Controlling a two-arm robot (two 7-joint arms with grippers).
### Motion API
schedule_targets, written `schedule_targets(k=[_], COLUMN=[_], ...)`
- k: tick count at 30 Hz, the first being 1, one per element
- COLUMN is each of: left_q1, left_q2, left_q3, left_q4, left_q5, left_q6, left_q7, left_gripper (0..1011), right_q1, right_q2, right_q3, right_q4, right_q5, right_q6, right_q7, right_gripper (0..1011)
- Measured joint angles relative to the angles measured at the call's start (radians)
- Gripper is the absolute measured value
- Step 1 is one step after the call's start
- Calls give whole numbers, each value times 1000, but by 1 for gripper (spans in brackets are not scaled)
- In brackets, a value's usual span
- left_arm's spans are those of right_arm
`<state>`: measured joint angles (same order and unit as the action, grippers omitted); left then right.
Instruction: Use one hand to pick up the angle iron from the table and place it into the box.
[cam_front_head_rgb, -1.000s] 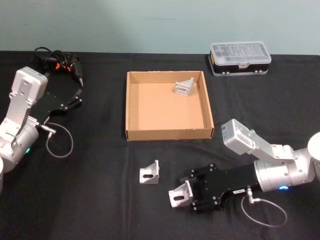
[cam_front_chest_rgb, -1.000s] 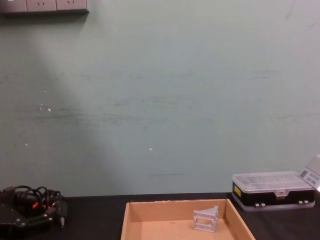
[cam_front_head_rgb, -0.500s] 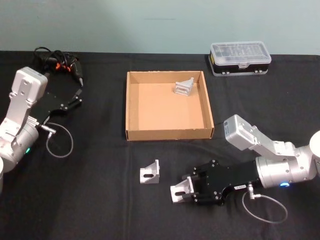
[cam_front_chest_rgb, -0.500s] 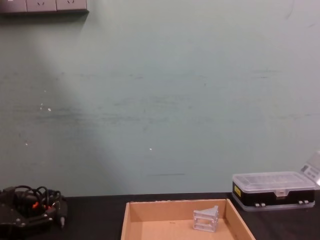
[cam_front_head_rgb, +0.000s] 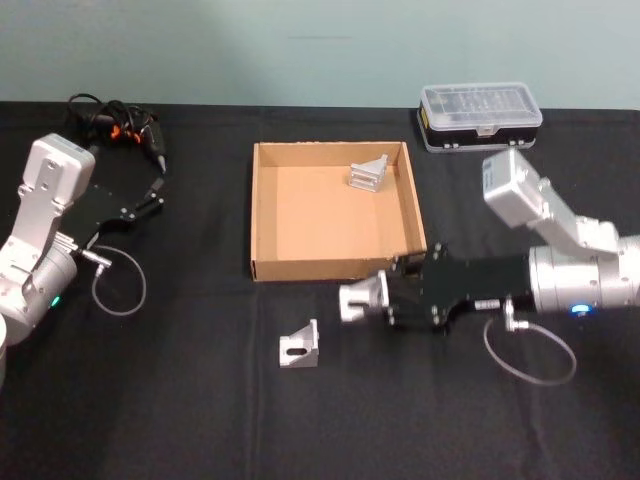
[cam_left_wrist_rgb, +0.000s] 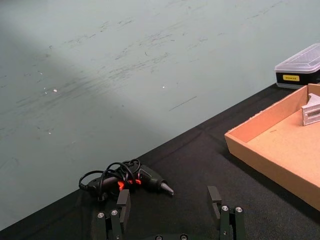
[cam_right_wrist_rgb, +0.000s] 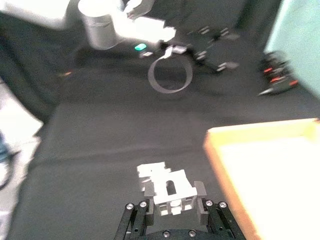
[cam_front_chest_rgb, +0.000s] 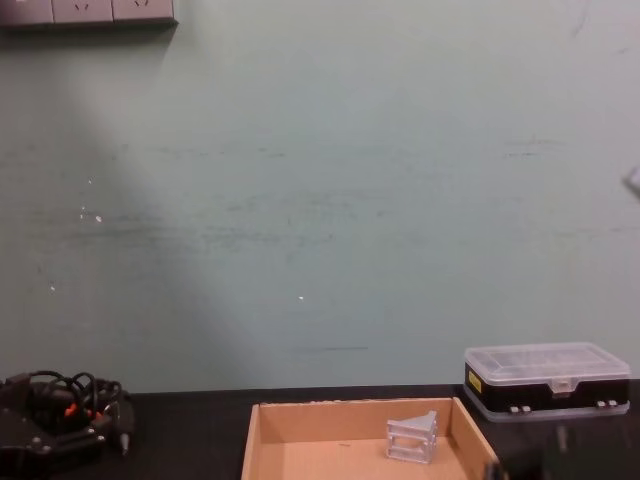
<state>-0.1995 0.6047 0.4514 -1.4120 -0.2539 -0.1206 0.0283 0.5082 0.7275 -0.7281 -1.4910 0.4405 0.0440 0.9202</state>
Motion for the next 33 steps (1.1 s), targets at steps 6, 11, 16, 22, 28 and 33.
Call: schedule_targets(k=[6,11,16,22,28,33], left_q1=[0,0,0,0,0,0], left_q2=[0,0,0,0,0,0], left_q3=[0,0,0,0,0,0], left_q4=[0,0,0,0,0,0], left_q5=[0,0,0,0,0,0], left_q6=[0,0,0,0,0,0], left_q7=[0,0,0,0,0,0], left_gripper=[1000,1000,1000,1000,1000,1000], right_q1=[4,9,22,33,38,38], right_q2=[-29,-80,-131,-166,-190,-202], right_q3=[39,70,81,85,87,89], right_q4=[14,58,115,170,216,247], right_q5=[-20,-66,-113,-140,-158,-171], right_q6=[-10,-4,14,19,19,19], right_q7=[-102,-223,-306,-329,-328,-321], right_gripper=[472,472,472,472,472,472])
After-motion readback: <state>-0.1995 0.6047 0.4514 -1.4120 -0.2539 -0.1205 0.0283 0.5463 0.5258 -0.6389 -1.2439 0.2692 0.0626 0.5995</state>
